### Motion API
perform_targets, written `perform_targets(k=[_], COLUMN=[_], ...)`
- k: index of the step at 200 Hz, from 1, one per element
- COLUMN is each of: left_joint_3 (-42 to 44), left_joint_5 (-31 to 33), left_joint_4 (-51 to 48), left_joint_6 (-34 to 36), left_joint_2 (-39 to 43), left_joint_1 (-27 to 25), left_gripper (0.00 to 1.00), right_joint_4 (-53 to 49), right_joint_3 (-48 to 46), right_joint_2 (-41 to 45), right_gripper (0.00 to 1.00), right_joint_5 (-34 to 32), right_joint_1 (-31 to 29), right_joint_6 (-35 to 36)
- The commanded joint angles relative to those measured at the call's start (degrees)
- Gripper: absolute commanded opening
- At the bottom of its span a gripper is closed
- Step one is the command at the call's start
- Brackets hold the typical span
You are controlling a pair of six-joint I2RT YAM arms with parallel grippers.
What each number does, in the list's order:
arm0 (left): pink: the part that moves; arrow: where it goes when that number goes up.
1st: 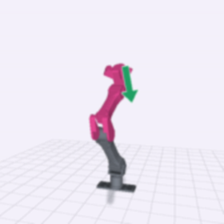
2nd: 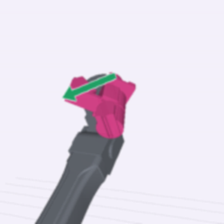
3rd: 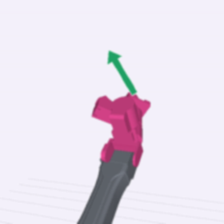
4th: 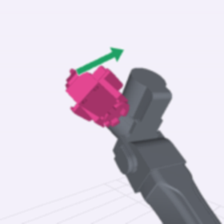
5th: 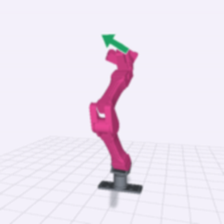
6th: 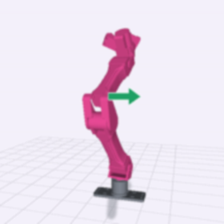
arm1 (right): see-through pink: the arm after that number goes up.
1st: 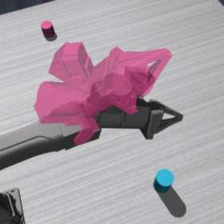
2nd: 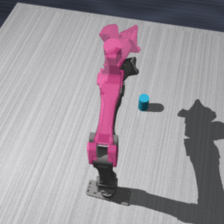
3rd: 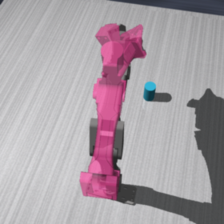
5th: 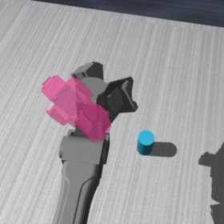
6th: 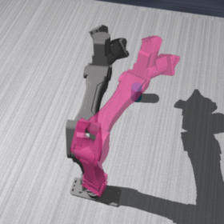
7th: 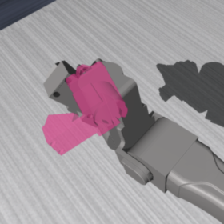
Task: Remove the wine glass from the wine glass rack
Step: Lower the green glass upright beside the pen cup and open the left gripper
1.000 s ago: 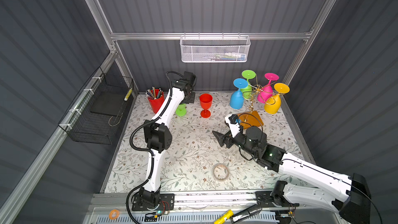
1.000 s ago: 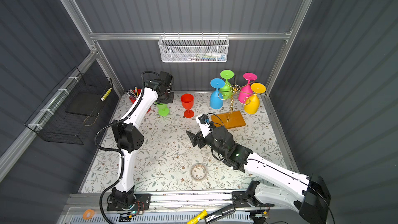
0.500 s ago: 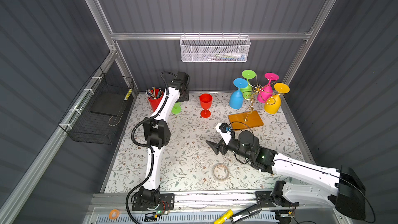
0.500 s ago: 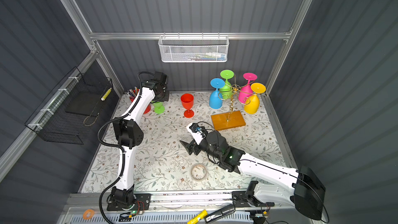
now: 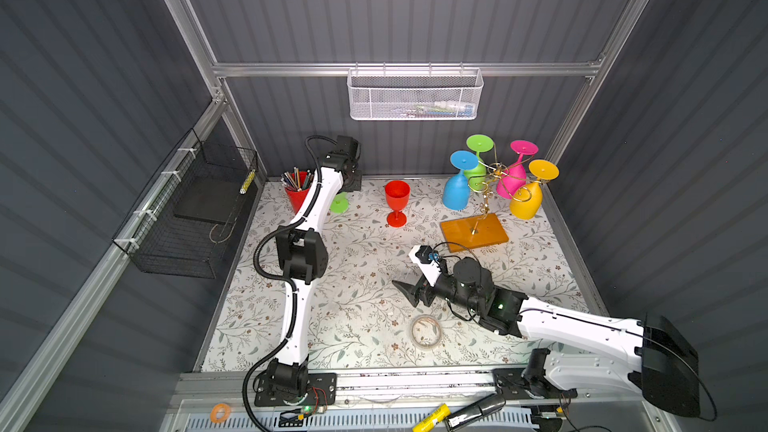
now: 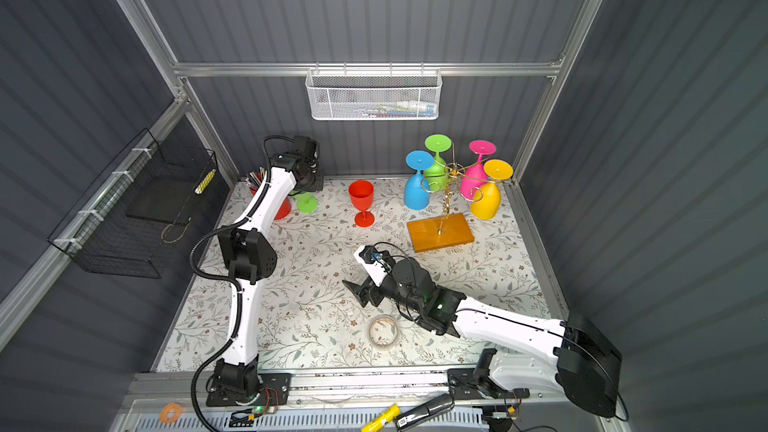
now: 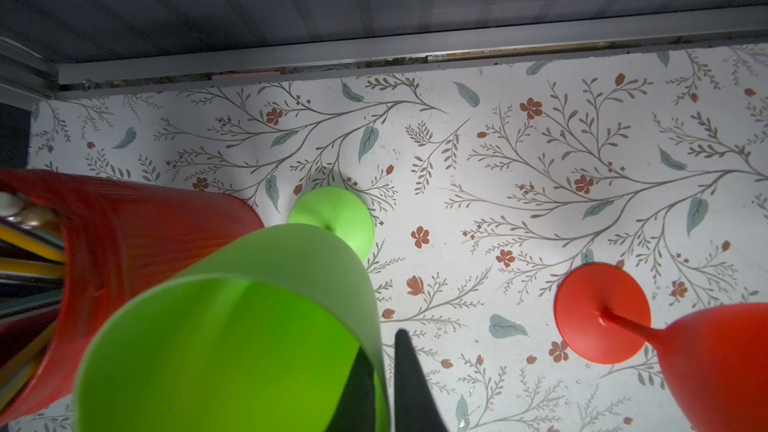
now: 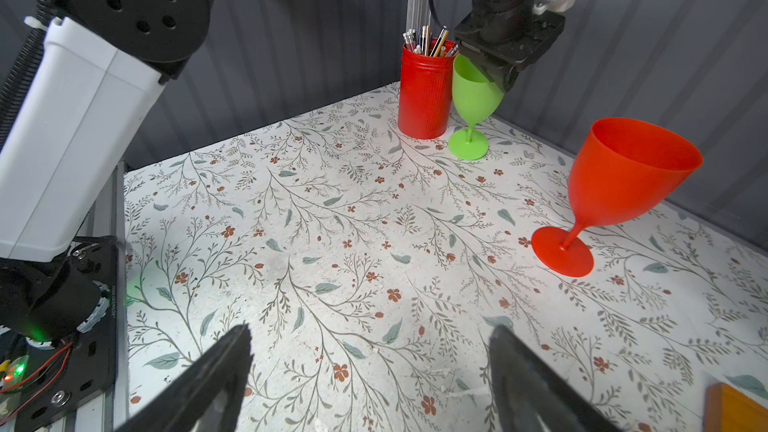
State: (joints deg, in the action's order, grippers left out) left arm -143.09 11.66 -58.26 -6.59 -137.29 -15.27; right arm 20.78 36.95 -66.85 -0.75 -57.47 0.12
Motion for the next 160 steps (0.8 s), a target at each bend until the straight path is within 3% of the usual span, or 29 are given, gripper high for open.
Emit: perform_targets(k=[1,11,46,112,160], left_joint_3=[-0.43,-0.78,-1.59,-2.03,-2.2], left_joint_5=[-1.2,-1.07,-0.38,1.32,1.88], left_joint_4=[-0.53,-0.53,-0.16,2.96,3.89], left_joint_6=[0.29,0.26,0.09,0.57,0.7], left_joint_2=[-0.43,-0.34,0.65,4.3,6.23], left_joint_1=[0.33,0.36,0.41,0.41,0.41], left_gripper=[0.23,0.29,0.37,0.65,0.76], right_joint_4=[1.81,1.81,1.81,1.9,1.86], right_joint_3=[-0.58,-0.57,-0.67,-0.74,-0.96], right_joint_2=[-0.06,-0.06,0.3,0.4,0.28], right_gripper=[0.9,0.9,0.9,0.9,0.9], right_joint_5=[0.32,0.48,0.93,0.74,0.15], right_joint_1=[-0.27,-0.27,-0.27,-0.27,-0.27], right_joint_6=[-0.12,-0.28,-0.73,-0.82,-0.47])
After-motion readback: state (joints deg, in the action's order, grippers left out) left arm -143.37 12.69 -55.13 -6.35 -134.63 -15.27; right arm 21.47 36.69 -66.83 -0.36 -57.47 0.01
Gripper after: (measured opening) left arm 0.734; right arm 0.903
